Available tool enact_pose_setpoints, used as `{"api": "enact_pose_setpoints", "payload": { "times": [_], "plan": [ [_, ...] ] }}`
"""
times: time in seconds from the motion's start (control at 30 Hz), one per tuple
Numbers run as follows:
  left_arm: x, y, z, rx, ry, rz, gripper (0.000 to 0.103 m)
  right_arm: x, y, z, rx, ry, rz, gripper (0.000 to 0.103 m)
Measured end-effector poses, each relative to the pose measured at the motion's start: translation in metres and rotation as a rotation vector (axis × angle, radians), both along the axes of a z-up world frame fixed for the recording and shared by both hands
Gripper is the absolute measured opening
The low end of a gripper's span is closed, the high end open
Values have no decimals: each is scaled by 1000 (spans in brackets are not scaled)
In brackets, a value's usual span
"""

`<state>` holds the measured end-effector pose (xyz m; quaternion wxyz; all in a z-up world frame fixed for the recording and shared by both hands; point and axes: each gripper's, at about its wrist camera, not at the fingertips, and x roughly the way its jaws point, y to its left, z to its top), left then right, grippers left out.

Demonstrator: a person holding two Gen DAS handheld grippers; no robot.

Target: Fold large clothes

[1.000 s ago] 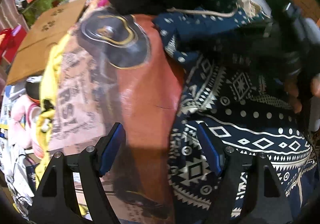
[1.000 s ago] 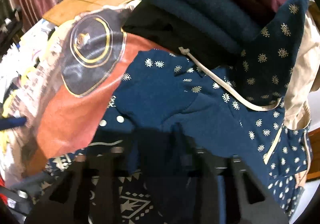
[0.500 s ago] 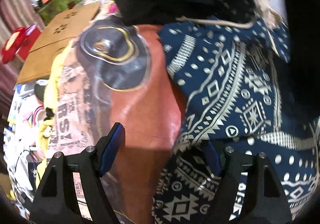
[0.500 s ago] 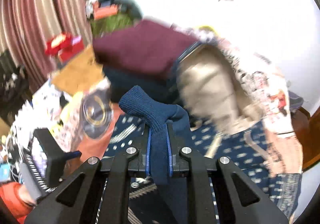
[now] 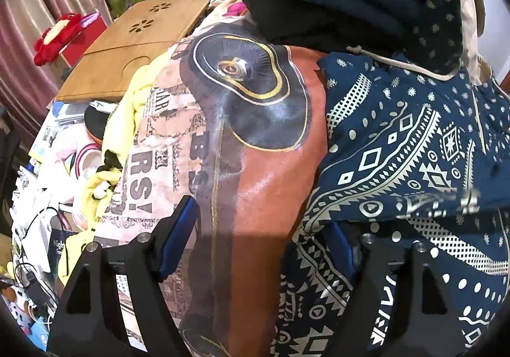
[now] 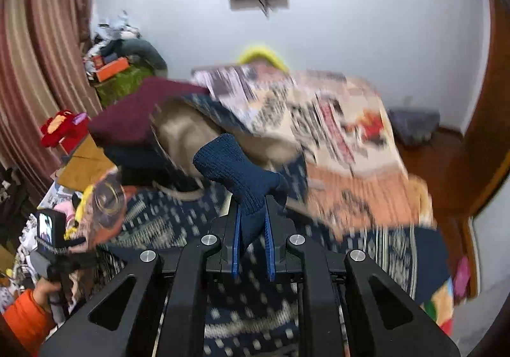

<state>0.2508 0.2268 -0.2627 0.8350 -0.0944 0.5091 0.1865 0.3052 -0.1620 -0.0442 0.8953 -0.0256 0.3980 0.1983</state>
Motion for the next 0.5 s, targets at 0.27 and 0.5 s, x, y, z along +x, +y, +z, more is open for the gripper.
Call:
{"api": "enact_pose_setpoints", "payload": {
  "times": [0.27, 0.5],
  "plan": [
    [-2, -8, -8, 8, 42, -42, 77, -16, -54, -52, 35, 225, -80, 11],
    [-3, -11, -17, 10, 94, -80, 77, -31, -73, -72, 10, 281, -111, 13]
  ]
}}
